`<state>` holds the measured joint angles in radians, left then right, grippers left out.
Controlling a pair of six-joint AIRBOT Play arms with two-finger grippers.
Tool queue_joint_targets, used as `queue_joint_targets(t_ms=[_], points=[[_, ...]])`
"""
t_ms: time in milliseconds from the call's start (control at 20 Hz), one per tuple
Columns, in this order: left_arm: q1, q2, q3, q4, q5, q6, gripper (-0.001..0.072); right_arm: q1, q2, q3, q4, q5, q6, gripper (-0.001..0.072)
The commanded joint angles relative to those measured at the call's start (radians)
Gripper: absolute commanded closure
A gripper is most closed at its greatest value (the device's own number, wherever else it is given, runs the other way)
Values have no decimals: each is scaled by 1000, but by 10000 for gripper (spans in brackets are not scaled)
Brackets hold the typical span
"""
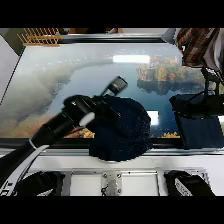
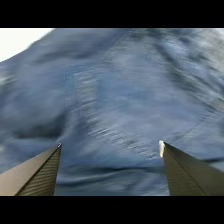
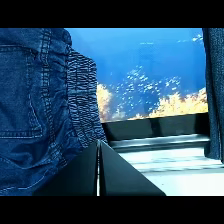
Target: Fold the clothes and pants, and hang the long-sleeved shirts on hangers.
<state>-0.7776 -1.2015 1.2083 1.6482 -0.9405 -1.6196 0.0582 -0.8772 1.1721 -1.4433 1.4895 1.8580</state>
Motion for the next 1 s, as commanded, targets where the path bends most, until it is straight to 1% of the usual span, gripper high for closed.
queue_joint_targets(t_ms=[0,50,100,200,300,400,500,650,750,950], points=[[251,42,0,-4,-5,-114,40,0,-3,0,0,0,0,665],[351,38,0,-19,9,-124,40,0,-5,0,0,0,0,665],[443,23,0,-66,23,-124,40,0,-7,0,0,0,0,665],[615,-48,0,-219,39,-109,40,0,-12,0,0,1,0,665],[740,-162,0,-424,37,-13,40,0,-15,0,0,0,0,665],[810,-282,1,-607,32,76,40,0,-15,0,0,0,0,665],[840,-386,1,-722,34,114,40,0,-15,0,1,1,1,665],[833,-499,1,-814,24,140,40,0,-14,0,8,0,1,665],[806,-537,1,-846,24,140,40,0,-14,0,8,0,1,665],[723,-557,1,-848,33,148,40,0,-15,0,8,-28,1,665]])
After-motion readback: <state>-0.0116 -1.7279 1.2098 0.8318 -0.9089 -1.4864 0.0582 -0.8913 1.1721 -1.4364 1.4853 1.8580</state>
